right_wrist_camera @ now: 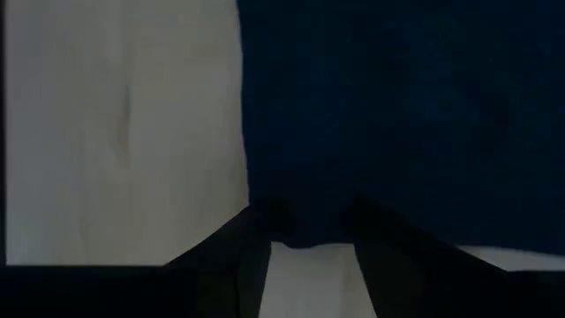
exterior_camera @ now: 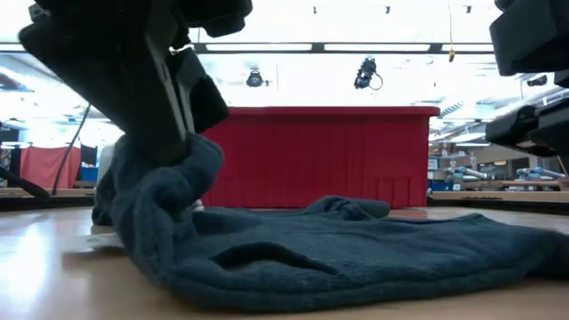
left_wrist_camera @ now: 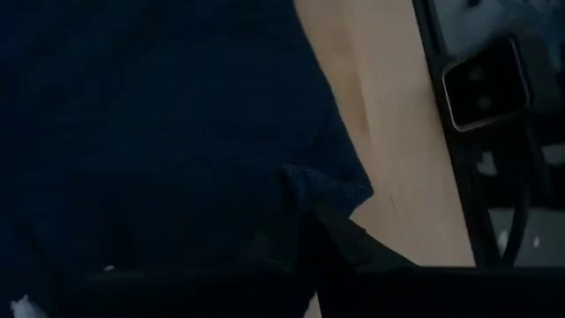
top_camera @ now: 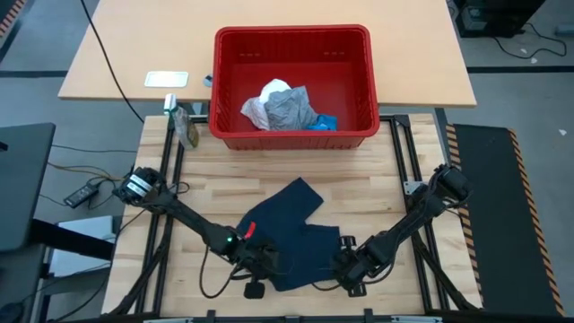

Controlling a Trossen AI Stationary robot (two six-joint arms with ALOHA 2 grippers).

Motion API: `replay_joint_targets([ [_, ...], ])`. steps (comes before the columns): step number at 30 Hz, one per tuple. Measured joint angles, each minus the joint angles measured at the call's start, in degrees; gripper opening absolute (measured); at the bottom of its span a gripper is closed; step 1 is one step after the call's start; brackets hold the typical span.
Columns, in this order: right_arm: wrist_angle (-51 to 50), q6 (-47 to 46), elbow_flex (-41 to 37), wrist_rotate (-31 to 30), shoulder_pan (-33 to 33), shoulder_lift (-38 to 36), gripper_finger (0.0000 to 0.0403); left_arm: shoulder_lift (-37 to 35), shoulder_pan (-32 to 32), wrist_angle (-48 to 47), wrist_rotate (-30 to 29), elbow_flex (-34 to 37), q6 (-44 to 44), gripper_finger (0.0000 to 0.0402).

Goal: Fold laundry
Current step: Fold the dark blue shorts

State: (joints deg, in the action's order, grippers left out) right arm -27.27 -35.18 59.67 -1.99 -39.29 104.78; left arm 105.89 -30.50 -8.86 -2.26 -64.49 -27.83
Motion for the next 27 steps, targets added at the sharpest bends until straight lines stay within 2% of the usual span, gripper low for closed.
replay_joint_targets([
  [4, 2.12, -0.51, 0.09, -0.18, 0.01, 0.80, 0.0115, 0.00, 0.01, 0.01, -1.80, 0.00, -2.39, 0.0014],
  [9, -0.20, -5.39, -0.34, 2.54, 1.67, -1.72, 0.0019, 0.00, -0.23, -0.79, -2.69, 0.00, -7.94, 0.0014],
  [11, 0.15, -6.72, -0.38, 6.42, 2.42, -3.95, 0.0014, -0.28, -0.79, -1.56, -2.81, 0.00, -10.05, 0.0013],
  [15, 0.42, -10.62, -0.30, 19.02, 4.27, -8.99, 0.0013, -2.50, -3.16, -3.82, -4.32, 0.00, -13.16, 0.0007],
  [18, 0.47, -10.97, -0.28, 19.83, 5.58, -14.09, 0.0007, -5.11, -5.66, -6.95, -11.95, -0.09, -18.10, 0.0006],
  [24, -3.77, -6.75, -0.19, 12.85, 13.51, -19.42, 0.0006, -10.27, -9.01, -17.90, -31.81, -0.07, -32.32, 0.0005],
  [27, -7.39, -4.70, -0.19, 12.41, 18.84, -19.66, 0.0005, -12.05, -7.73, -23.75, -35.04, -0.07, -38.57, 0.0005],
])
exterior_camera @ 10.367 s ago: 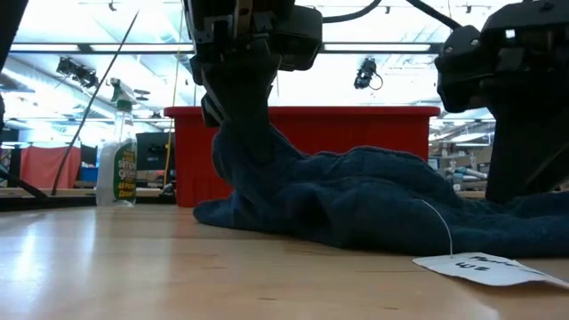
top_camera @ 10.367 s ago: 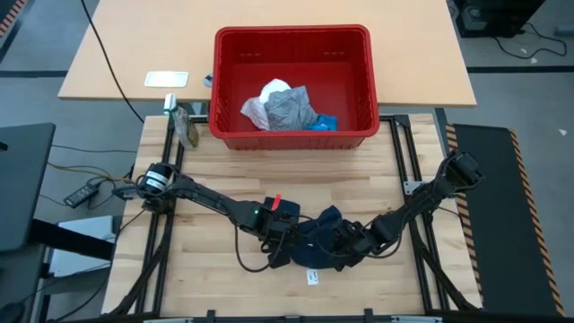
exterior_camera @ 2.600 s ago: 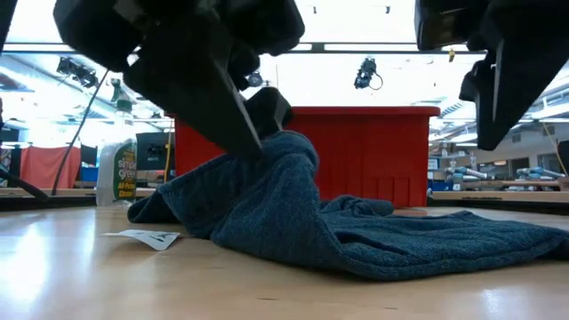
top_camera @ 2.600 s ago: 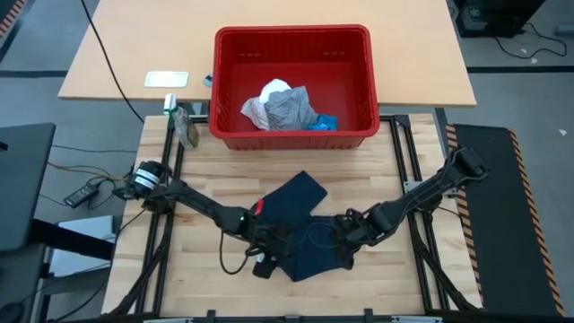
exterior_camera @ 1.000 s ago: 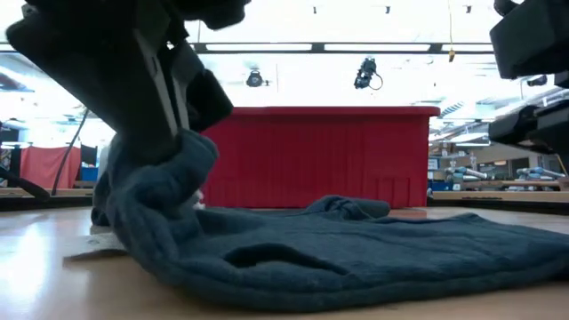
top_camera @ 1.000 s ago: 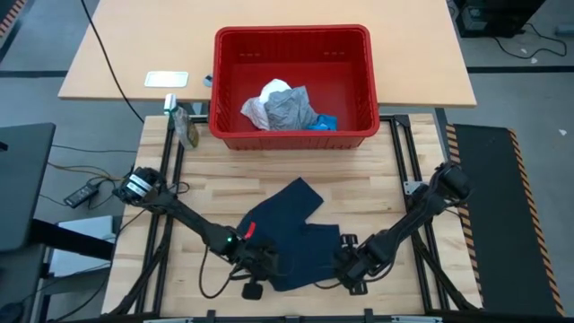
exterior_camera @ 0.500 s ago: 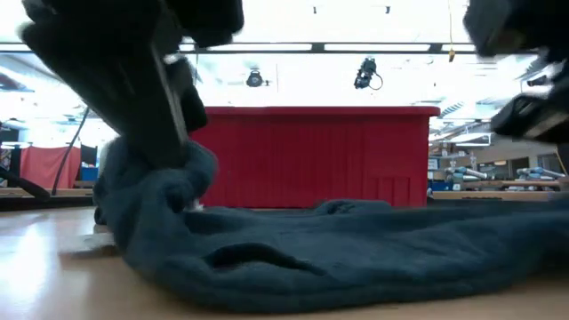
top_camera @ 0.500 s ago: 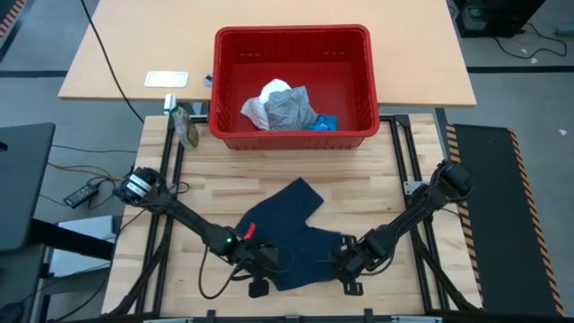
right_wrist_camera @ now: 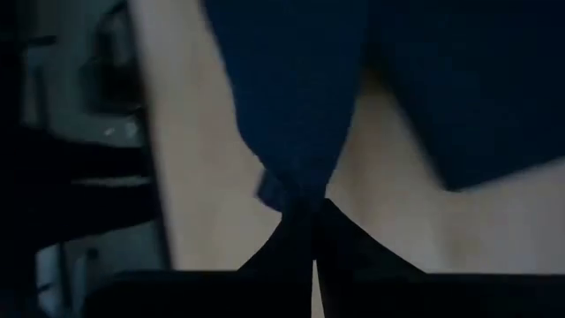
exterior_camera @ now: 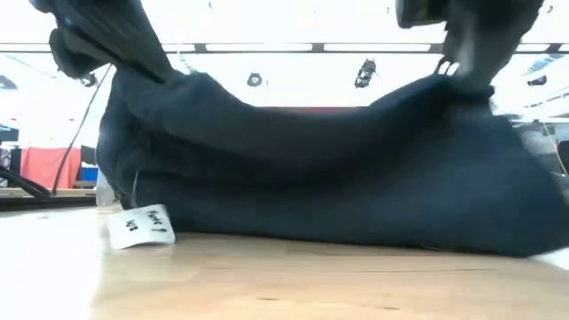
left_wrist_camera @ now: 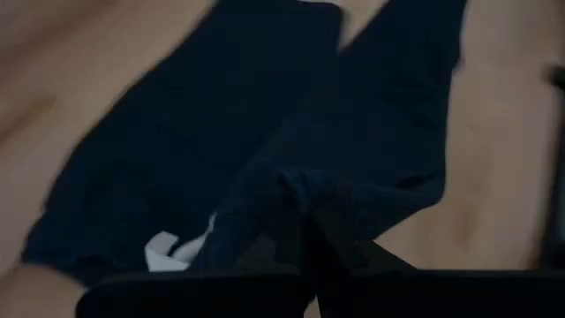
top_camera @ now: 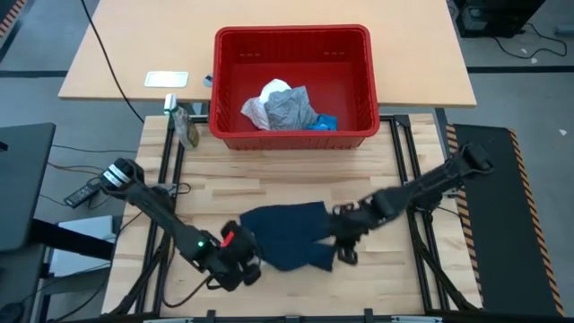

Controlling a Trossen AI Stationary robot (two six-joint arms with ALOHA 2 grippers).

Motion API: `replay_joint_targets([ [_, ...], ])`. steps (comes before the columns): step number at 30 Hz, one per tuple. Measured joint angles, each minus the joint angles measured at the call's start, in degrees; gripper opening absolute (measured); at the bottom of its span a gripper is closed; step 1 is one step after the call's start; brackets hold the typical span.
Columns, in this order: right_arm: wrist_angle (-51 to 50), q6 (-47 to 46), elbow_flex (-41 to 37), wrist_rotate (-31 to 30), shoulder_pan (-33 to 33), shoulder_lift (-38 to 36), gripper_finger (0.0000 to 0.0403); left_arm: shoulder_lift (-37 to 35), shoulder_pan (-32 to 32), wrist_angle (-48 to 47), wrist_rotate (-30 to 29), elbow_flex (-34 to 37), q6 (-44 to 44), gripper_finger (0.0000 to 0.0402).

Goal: Fold laundry
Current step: Fold the dark blue shorts

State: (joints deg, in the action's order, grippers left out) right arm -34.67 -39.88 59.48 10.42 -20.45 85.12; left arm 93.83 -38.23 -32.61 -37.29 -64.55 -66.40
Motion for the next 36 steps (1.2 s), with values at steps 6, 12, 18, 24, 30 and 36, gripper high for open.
replay_joint_targets([
  [6, -1.73, 3.23, -0.02, 1.94, 10.32, 1.10, 0.0005, -2.29, 4.23, -2.53, -0.13, 0.04, -5.81, 0.0005],
  [12, -0.94, 6.16, -0.02, 7.65, 17.79, 1.12, 0.0004, -4.84, 6.73, -4.31, -0.25, 0.04, -8.43, 0.0005],
  [18, -0.51, 10.69, -0.02, 15.19, 21.79, 1.10, 0.0004, -5.58, 5.81, -12.53, -0.45, 0.04, -18.77, 0.0005],
  [24, 3.65, 10.74, -0.02, 20.78, 22.95, 1.10, 0.0004, -5.32, 1.39, -13.06, 1.32, 0.04, -22.93, 0.0002],
  [30, 5.62, 9.66, -0.04, 27.39, 20.56, 2.84, 0.0004, -5.32, -4.53, -11.34, 8.01, 0.07, -17.04, 0.0001],
  [36, 18.59, 9.99, -0.02, 32.18, 19.10, 6.34, 0.0004, -5.30, -8.03, -7.07, 9.32, 0.07, -4.49, 0.0001],
])
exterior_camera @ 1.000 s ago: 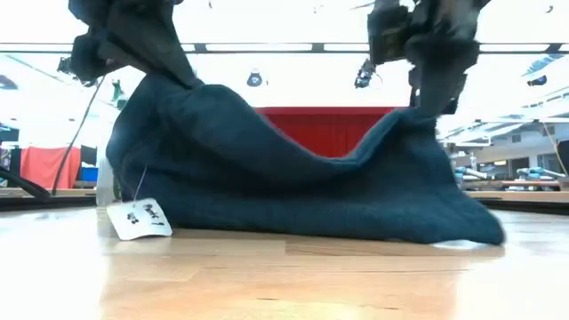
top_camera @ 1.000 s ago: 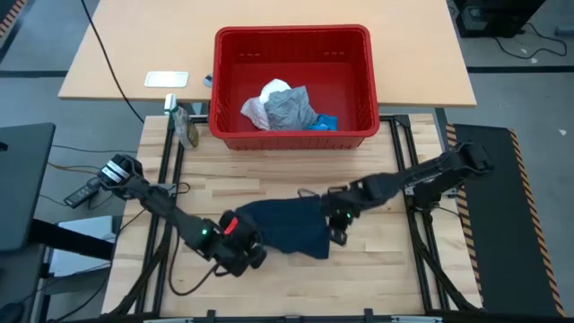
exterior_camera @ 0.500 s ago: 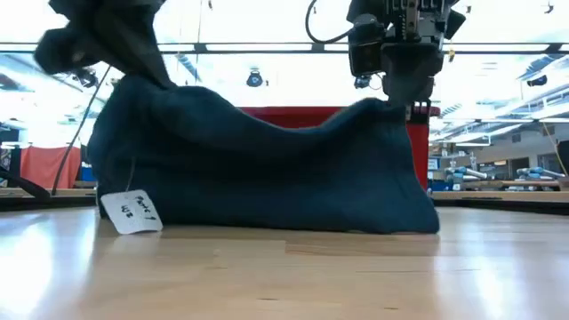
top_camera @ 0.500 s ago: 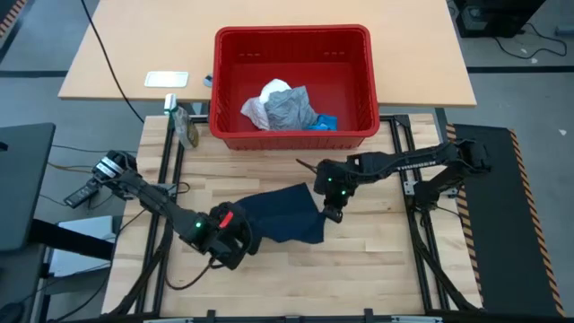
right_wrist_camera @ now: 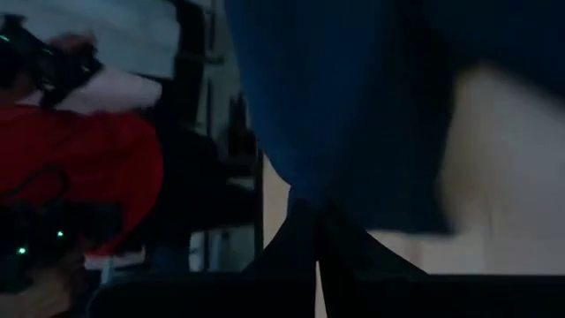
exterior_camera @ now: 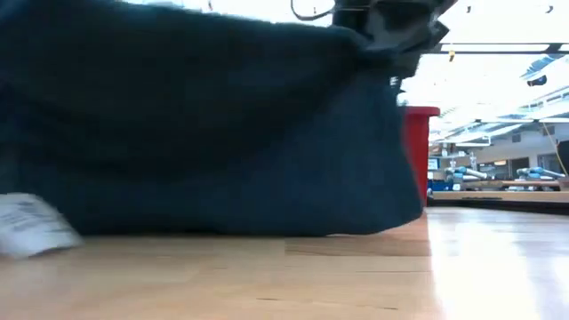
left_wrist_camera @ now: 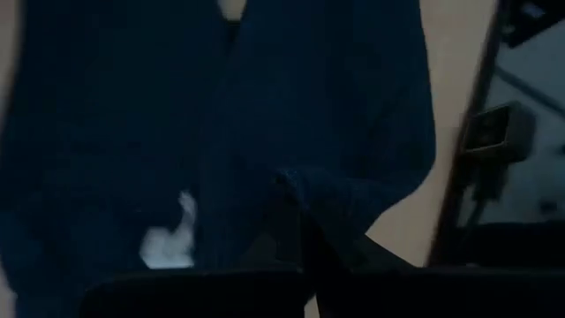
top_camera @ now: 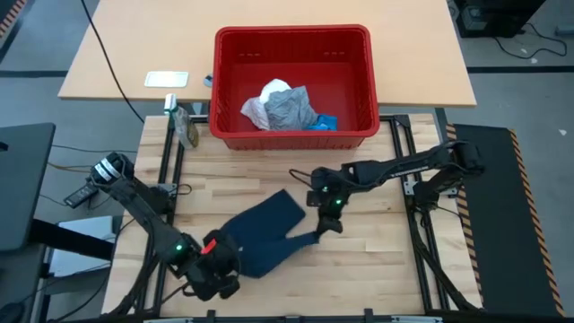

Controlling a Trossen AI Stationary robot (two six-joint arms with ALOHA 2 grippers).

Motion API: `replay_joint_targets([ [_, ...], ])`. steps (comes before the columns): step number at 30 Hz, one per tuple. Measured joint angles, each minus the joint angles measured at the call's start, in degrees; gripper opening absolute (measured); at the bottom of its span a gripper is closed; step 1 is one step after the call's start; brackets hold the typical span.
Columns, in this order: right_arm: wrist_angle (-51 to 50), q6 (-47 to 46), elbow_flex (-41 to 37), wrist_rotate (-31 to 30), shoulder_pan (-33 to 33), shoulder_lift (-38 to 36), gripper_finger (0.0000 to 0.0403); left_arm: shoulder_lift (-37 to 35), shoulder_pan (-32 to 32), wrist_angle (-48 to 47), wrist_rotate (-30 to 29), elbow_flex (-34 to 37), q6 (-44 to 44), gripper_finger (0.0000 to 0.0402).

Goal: Fold laundry
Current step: Fold the dark blue shorts

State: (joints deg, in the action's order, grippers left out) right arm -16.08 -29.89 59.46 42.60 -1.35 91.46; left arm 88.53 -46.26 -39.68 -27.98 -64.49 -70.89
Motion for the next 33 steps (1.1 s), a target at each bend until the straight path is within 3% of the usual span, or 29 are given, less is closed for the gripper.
replay_joint_targets([
  [3, 11.09, -2.63, 0.02, -2.07, 2.17, 5.07, 0.0004, 0.00, 0.13, -5.99, -3.80, 0.00, -9.70, 0.0001],
  [6, 20.59, -7.19, 0.46, -4.66, 5.06, 11.31, 0.0003, 0.00, 0.02, -13.72, -4.37, 0.27, -25.29, 0.0001],
  [9, 25.10, -9.63, 1.99, -8.40, 7.56, 16.70, 0.0003, 0.00, -1.52, -21.94, -4.33, 0.33, -41.78, 0.0000],
  [10, 25.47, -10.13, 2.55, -9.48, 8.21, 18.15, 0.0003, 0.00, -1.51, -23.59, -3.62, 0.33, -43.17, 0.0000],
  [12, 25.44, -10.62, 2.99, -11.46, 9.39, 20.08, 0.0003, 0.00, -0.48, -25.18, -0.80, 0.31, -43.77, 0.0000],
  [15, 25.44, -11.44, 3.15, -14.09, 10.88, 22.08, 0.0003, 0.00, 0.80, -30.29, -1.06, 0.33, -42.35, 0.0000],
  [22, 25.93, -9.61, 3.29, -14.13, 12.68, 26.13, 0.0002, 0.00, 2.29, -37.41, -1.20, 0.54, -34.63, 0.0020],
  [28, 21.34, -5.56, 3.45, -16.40, 11.77, 25.99, 0.0002, -0.02, 4.71, -27.37, -1.11, 5.49, -29.11, 0.0011],
  [33, 6.49, -1.08, 3.22, -20.27, 10.09, 21.29, 0.0002, 0.00, 8.27, -10.36, -1.07, 10.96, -18.84, 0.0008],
])
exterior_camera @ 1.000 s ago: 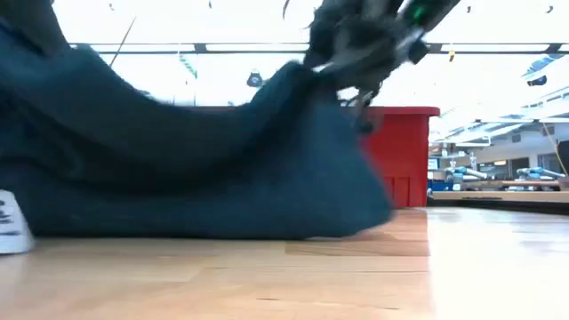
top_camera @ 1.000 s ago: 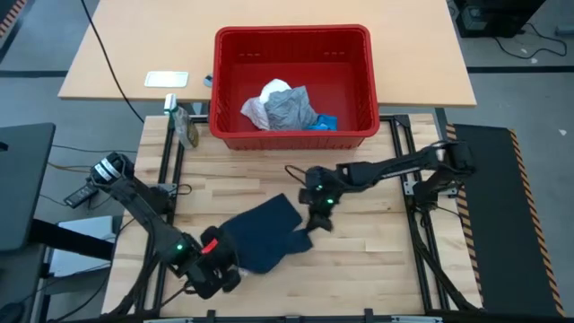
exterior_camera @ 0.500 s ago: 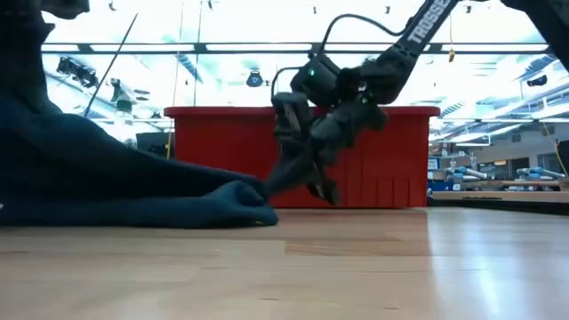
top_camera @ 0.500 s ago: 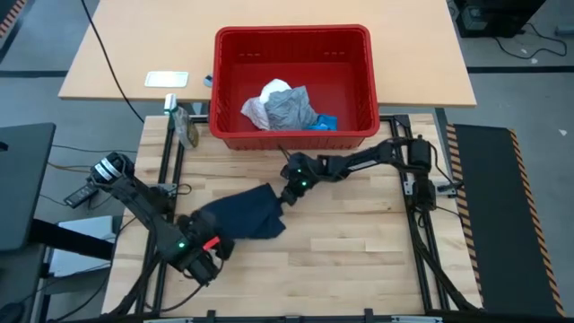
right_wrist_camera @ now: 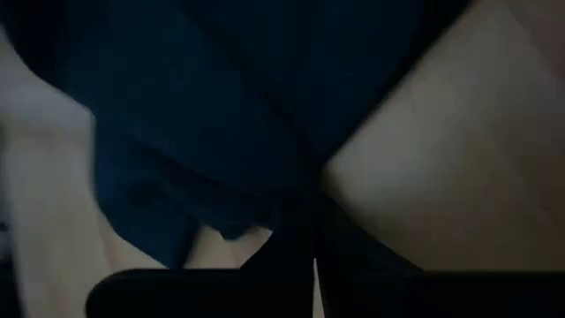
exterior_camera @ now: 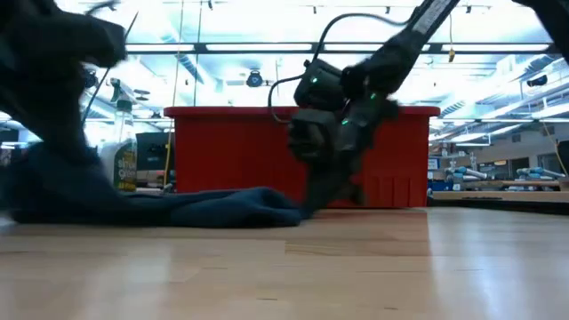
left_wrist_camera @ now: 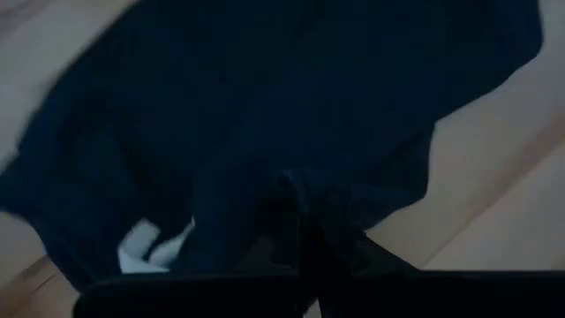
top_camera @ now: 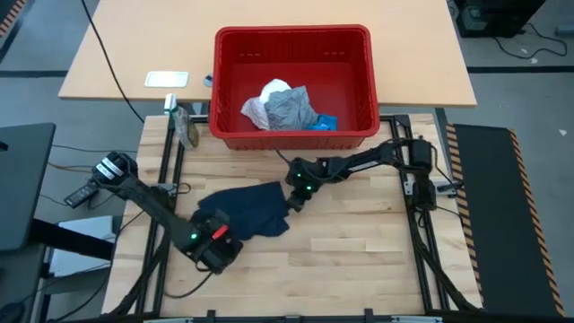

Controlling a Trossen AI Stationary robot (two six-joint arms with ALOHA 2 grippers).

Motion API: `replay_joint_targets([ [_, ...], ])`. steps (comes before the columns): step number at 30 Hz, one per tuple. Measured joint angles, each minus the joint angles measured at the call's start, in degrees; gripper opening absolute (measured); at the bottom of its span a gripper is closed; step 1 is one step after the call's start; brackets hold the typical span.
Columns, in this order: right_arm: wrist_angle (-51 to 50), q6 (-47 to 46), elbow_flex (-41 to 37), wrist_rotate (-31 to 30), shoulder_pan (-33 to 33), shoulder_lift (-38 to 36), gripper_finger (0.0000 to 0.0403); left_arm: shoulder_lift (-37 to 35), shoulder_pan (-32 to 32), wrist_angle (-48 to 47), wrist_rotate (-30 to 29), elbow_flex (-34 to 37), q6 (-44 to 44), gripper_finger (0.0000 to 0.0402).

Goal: Fold laundry
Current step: Fold the dark blue shorts

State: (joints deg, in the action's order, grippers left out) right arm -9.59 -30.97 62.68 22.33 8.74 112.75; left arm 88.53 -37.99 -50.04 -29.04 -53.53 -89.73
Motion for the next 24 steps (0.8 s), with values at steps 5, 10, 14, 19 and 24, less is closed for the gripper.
replay_joint_targets([
  [5, -18.54, 5.50, -0.28, -3.85, -3.41, -5.20, 0.0002, 0.00, 4.41, 12.69, 0.00, 2.40, 12.38, 0.0008],
  [10, -26.64, 2.35, -5.39, -3.32, -9.90, -11.47, 0.0002, 0.00, 8.02, 27.88, 2.72, 2.44, 28.67, 0.0007],
  [14, -26.58, -5.55, -10.37, 0.35, -17.25, -19.30, 0.0002, -0.01, 8.39, 33.24, 3.29, 1.76, 29.85, 0.0010],
  [19, -23.25, -14.53, -11.50, -1.79, -22.15, -29.51, 0.0002, -1.79, 9.43, 30.37, 3.40, -1.40, 28.70, 0.0021],
  [24, -19.49, -17.11, -12.85, -10.24, -18.89, -32.58, 0.0002, -2.67, 14.33, 20.49, -0.70, -1.83, 21.90, 0.0016],
])
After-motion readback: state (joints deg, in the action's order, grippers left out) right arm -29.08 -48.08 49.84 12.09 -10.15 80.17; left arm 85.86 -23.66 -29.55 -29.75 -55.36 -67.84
